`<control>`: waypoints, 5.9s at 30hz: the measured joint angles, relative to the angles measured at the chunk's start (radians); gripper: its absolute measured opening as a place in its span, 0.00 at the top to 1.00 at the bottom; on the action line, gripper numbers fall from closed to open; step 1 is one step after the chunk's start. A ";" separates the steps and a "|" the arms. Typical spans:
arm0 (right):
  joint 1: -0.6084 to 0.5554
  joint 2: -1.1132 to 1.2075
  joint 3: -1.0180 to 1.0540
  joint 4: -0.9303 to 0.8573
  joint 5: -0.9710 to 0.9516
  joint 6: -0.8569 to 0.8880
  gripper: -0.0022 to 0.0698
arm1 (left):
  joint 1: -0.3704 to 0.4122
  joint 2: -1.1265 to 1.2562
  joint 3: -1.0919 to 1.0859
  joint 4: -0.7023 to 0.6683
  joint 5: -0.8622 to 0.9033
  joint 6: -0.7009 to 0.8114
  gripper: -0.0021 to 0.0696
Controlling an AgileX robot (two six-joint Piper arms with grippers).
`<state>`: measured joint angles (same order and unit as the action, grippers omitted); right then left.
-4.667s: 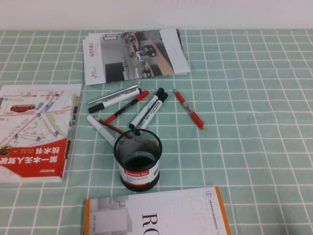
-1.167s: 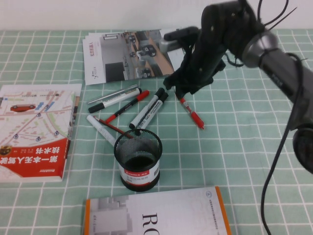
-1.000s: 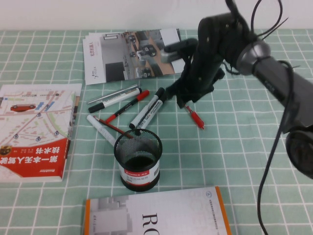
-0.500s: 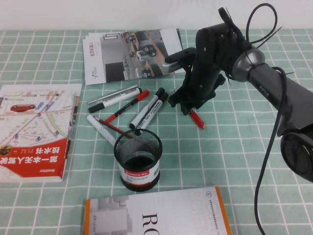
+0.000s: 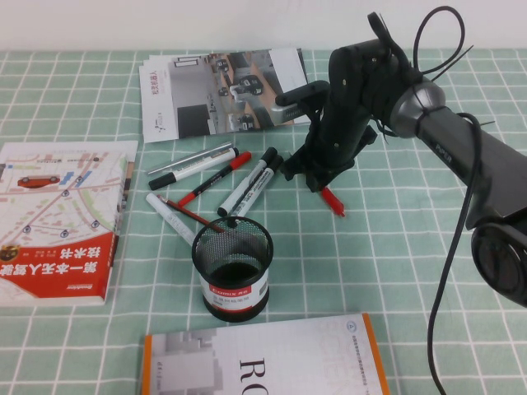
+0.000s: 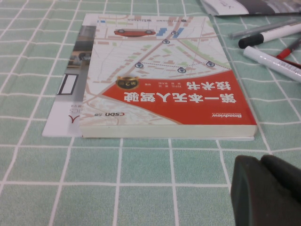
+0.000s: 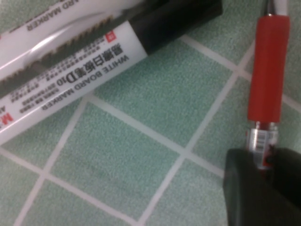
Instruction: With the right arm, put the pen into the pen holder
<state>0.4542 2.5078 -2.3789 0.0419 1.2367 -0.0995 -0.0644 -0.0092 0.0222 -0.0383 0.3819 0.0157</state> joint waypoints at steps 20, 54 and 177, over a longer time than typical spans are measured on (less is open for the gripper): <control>0.015 -0.431 0.461 -0.042 -0.087 0.017 0.87 | 0.000 0.000 0.000 0.000 0.000 0.000 0.98; 0.260 -0.908 1.673 -0.286 -2.338 0.360 0.87 | 0.000 0.000 0.000 0.000 0.001 0.000 0.98; -0.448 -2.516 2.406 -0.628 -1.073 0.780 1.00 | 0.000 0.000 0.000 0.000 0.001 0.000 0.98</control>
<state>0.0062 -0.0083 0.0275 -0.5858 0.1633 0.6804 -0.0644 -0.0097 0.0222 -0.0383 0.3826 0.0157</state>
